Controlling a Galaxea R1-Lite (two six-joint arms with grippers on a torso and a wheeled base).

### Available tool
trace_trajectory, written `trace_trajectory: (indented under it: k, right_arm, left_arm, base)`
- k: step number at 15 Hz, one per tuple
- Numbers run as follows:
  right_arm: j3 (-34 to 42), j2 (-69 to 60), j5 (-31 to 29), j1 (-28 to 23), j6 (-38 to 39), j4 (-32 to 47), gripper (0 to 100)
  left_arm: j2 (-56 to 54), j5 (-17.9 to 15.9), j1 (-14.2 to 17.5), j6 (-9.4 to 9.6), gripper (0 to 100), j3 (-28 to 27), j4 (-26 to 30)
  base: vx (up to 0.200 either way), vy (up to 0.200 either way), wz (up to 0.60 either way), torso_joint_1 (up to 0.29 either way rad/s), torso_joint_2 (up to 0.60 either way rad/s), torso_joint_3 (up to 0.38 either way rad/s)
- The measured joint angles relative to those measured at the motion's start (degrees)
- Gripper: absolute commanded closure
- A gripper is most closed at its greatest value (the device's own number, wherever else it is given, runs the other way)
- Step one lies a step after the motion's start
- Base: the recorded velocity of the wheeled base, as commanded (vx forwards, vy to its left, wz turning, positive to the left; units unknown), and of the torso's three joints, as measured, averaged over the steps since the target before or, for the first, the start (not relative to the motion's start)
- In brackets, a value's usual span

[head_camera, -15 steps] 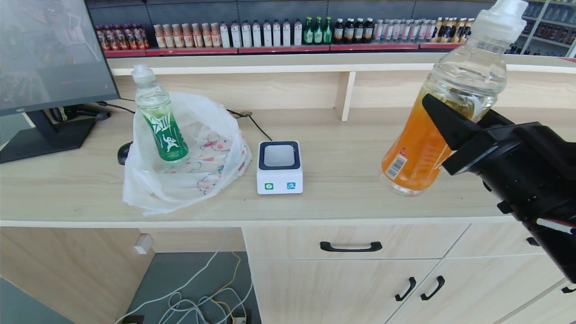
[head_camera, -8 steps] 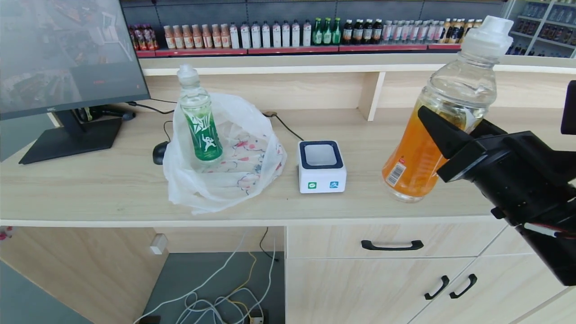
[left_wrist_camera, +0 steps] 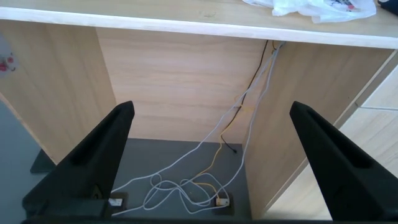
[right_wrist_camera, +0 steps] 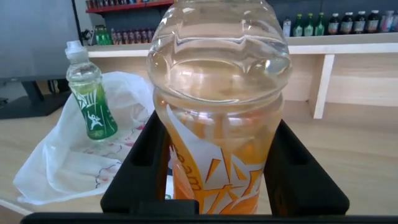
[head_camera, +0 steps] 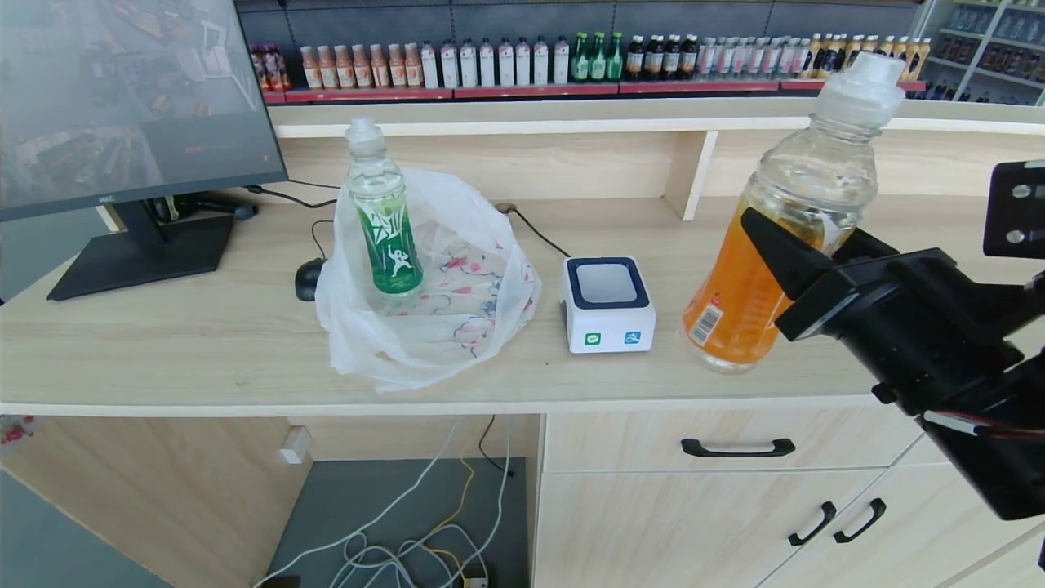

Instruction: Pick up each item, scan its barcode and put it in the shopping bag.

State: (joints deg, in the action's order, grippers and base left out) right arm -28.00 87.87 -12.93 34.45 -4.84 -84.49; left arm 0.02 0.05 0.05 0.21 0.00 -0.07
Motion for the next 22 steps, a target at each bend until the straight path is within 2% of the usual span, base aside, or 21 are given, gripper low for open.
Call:
trace_trajectory:
  k: [3, 7, 10, 13, 16, 22]
  right_arm:
    - [-5.42, 2.54, 3.19, -0.61, -4.51, 1.12, 100]
    - [-14.82, 7.86, 13.48, -6.6, -21.78, 2.28, 100]
    - [-20.53, 11.74, 15.71, -6.21, -28.84, 0.49, 100]
    - [-27.39, 16.13, 21.14, -3.19, -33.01, -4.77, 100]
    - [-29.29, 19.43, 27.9, -1.96, -38.68, -5.36, 100]
    - [-29.25, 21.36, 42.19, -2.89, -50.8, -5.53, 100]
  left_arm:
    - [0.0, 0.0, -0.02, 0.0, 0, 0.0, 0.0]
    - [0.0, 0.0, 0.02, 0.04, 0, 0.0, 0.0]
    - [0.0, 0.0, 0.05, 0.0, 0, 0.0, 0.0]
    - [0.0, 0.0, 0.0, 0.0, 0, 0.0, 0.0]
    - [0.0, 0.0, 0.0, 0.01, 0, 0.0, 0.0]
    - [0.0, 0.0, 0.02, 0.01, 0, 0.0, 0.0]
  base:
    - [0.0, 0.0, 0.0, 0.0, 0.0, 0.0]
    - [0.0, 0.0, 0.0, 0.0, 0.0, 0.0]
    - [0.0, 0.0, 0.0, 0.0, 0.0, 0.0]
    - [0.0, 0.0, 0.0, 0.0, 0.0, 0.0]
    - [0.0, 0.0, 0.0, 0.0, 0.0, 0.0]
    - [0.0, 0.0, 0.0, 0.0, 0.0, 0.0]
